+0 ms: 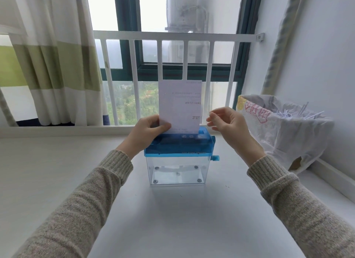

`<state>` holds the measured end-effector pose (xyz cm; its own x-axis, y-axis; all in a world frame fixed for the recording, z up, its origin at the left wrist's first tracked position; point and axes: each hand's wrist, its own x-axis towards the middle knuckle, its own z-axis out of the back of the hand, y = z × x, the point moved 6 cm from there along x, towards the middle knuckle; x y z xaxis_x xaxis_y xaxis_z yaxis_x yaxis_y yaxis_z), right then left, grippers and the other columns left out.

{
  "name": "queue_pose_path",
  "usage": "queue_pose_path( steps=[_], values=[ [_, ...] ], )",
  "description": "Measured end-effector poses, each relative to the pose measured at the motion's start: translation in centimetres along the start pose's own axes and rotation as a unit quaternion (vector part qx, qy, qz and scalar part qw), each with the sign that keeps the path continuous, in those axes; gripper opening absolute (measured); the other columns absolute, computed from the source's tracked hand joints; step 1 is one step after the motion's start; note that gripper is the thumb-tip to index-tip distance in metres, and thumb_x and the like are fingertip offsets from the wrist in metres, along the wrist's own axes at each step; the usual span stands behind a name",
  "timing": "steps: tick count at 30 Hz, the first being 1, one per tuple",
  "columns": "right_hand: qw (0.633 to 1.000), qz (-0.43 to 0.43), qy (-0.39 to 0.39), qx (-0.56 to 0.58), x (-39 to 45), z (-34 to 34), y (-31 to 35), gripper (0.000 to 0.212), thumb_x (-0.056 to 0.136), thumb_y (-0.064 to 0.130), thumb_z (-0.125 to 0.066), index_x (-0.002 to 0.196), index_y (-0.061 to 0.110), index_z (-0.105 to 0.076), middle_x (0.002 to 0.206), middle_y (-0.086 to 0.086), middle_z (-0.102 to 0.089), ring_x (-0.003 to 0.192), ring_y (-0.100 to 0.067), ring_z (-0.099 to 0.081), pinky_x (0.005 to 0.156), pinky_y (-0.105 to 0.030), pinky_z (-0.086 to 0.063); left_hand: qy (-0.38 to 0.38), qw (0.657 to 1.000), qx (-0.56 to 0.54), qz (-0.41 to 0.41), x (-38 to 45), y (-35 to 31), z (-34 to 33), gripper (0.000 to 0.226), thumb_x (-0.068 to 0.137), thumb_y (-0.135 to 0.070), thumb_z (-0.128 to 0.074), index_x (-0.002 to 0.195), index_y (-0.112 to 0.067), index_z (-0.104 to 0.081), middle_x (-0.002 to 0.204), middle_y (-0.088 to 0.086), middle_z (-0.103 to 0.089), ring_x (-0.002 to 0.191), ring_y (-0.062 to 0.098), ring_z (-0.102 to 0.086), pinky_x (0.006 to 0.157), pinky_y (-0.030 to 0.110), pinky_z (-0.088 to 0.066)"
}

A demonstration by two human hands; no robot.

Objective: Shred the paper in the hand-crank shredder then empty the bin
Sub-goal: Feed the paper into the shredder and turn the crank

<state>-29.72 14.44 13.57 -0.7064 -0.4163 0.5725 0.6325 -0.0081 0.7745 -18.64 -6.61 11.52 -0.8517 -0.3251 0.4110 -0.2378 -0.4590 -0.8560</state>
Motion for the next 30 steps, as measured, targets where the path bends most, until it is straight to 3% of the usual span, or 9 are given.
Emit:
queue_pose_path(
  steps=[5, 8, 10, 12, 14, 18, 23, 30],
  values=[
    [0.994, -0.004, 0.01, -0.105, -3.1, 1.1, -3.1, 0.023, 0.098, 0.026, -0.049, 0.1, 0.008, -0.063, 0.088, -0.002, -0.07, 0.078, -0.007, -0.066, 0.063, -0.012, -0.053, 0.0, 1.0, -0.007, -0.004, 0.0, -0.1, 0.0, 0.007, 0.093, -0.018, -0.06, 0.093, -0.018, -0.067, 0.094, -0.006, -0.07, 0.078, -0.001, -0.067, 0.07, 0.015, -0.053],
    [0.995, -0.032, 0.04, -0.09, -4.5, 0.4, -5.5, 0.027, 0.095, 0.038, -0.045, 0.09, 0.019, -0.062, 0.084, 0.002, -0.07, 0.078, -0.014, -0.069, 0.066, -0.022, -0.055, -0.002, 1.0, -0.002, -0.003, 0.1, 0.2, 0.1, 0.008, 0.092, -0.019, -0.061, 0.094, -0.016, -0.068, 0.095, -0.002, -0.071, 0.079, 0.003, -0.067, 0.075, 0.021, -0.056],
    [0.994, -0.042, 0.053, -0.088, -5.1, -0.1, -6.4, 0.032, 0.092, 0.045, -0.042, 0.09, 0.021, -0.063, 0.084, 0.006, -0.07, 0.078, -0.005, -0.067, 0.067, -0.02, -0.052, -0.003, 1.0, -0.004, -0.001, 0.1, 0.2, 0.1, 0.008, 0.092, -0.019, -0.061, 0.094, -0.015, -0.068, 0.095, -0.002, -0.072, 0.08, 0.004, -0.068, 0.075, 0.021, -0.056],
    [0.994, -0.028, 0.052, -0.096, -5.5, -0.3, -6.3, 0.029, 0.096, 0.037, -0.044, 0.092, 0.017, -0.064, 0.082, 0.011, -0.067, 0.075, 0.007, -0.064, 0.063, -0.01, -0.048, -0.004, 1.0, -0.007, -0.001, 0.1, 0.2, 0.1, 0.008, 0.092, -0.018, -0.061, 0.094, -0.014, -0.068, 0.095, -0.002, -0.072, 0.079, 0.003, -0.068, 0.074, 0.02, -0.055],
    [0.993, -0.022, 0.05, -0.109, -5.6, -0.5, -6.3, 0.024, 0.098, 0.03, -0.045, 0.092, 0.015, -0.063, 0.081, 0.016, -0.064, 0.074, 0.007, -0.063, 0.061, -0.007, -0.047, -0.005, 1.0, -0.01, 0.0, 0.1, 0.2, 0.1, 0.008, 0.092, -0.018, -0.061, 0.095, -0.015, -0.068, 0.096, -0.003, -0.072, 0.079, 0.002, -0.067, 0.073, 0.019, -0.055],
    [0.988, -0.035, 0.069, -0.133, -5.7, -1.1, -7.0, 0.03, 0.098, 0.035, -0.044, 0.09, 0.014, -0.064, 0.082, 0.016, -0.064, 0.082, -0.007, -0.064, 0.068, -0.022, -0.055, -0.003, 1.0, -0.014, 0.0, -0.1, -0.1, -0.1, 0.007, 0.092, -0.018, -0.06, 0.094, -0.019, -0.067, 0.095, -0.005, -0.071, 0.079, 0.001, -0.067, 0.07, 0.016, -0.054],
    [0.987, -0.034, 0.059, -0.148, -5.9, -1.3, -7.3, 0.044, 0.096, 0.042, -0.04, 0.092, 0.007, -0.066, 0.086, -0.002, -0.07, 0.08, -0.018, -0.065, 0.069, -0.041, -0.057, -0.004, 1.0, -0.018, 0.002, -0.2, -0.2, -0.1, 0.008, 0.093, -0.016, -0.059, 0.094, -0.019, -0.066, 0.096, -0.004, -0.07, 0.078, 0.0, -0.067, 0.069, 0.015, -0.053],
    [0.983, -0.04, 0.054, -0.169, -6.1, -1.6, -7.0, 0.057, 0.092, 0.053, -0.032, 0.09, 0.005, -0.063, 0.086, -0.008, -0.07, 0.077, -0.026, -0.064, 0.066, -0.051, -0.055, -0.004, 1.0, -0.021, 0.001, -0.2, -0.2, -0.2, 0.008, 0.093, -0.018, -0.058, 0.094, -0.021, -0.066, 0.096, -0.006, -0.07, 0.077, -0.002, -0.067, 0.068, 0.014, -0.052]
  ],
)
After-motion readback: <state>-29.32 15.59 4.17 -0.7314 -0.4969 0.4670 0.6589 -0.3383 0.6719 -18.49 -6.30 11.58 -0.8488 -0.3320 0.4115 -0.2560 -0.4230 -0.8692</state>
